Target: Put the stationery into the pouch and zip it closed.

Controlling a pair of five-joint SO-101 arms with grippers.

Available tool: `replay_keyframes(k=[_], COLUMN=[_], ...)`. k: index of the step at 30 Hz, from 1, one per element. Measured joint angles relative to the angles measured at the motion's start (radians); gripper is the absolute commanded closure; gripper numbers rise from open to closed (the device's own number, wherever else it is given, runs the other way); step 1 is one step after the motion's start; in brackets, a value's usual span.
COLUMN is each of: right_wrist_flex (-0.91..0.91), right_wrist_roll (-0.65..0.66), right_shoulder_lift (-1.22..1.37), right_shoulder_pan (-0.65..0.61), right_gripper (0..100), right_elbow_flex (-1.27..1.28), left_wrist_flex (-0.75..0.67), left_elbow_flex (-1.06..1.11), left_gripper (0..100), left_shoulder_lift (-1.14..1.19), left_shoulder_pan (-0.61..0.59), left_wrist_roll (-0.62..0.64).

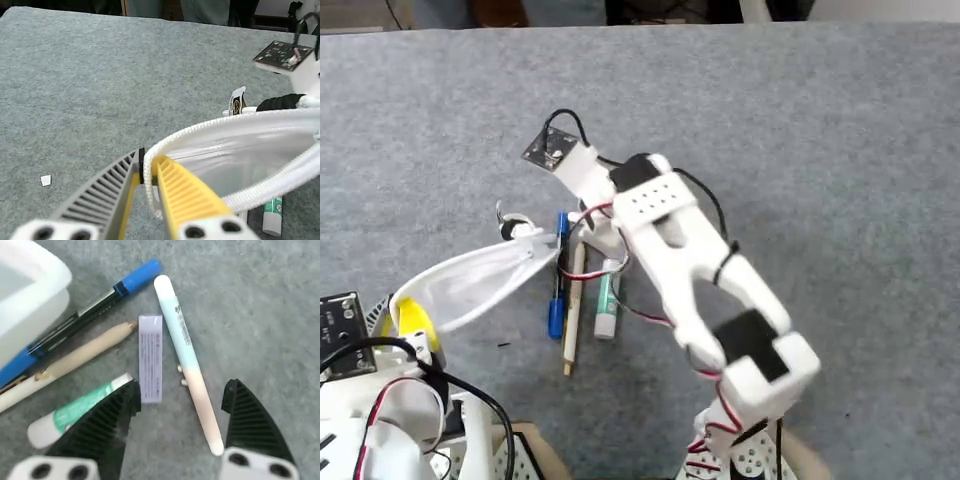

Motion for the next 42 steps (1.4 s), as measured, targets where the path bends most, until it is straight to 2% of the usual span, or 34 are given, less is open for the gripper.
replay_keyframes(k=[15, 28, 42], right_wrist_flex=[0.023, 0.259, 0.315], right_wrist_roll=[0.0, 0.035, 0.077], right_shoulder_lift=[0.379, 0.692, 0.769], right_shoulder_pan=[0.0, 0.005, 0.005], right_gripper=[72.0, 72.0, 72.3], right_elbow_flex=[-0.382, -0.852, -0.947], left_wrist_flex=[0.0, 0.0, 0.0], left_elbow_flex=[0.0, 0.0, 0.0], left_gripper=[97, 97, 97], left_shoulder_lift=[0.0, 0.0, 0.0], left_shoulder_pan=[0.0, 0.0, 0.0], left_wrist_roll=[0.0, 0.0, 0.0])
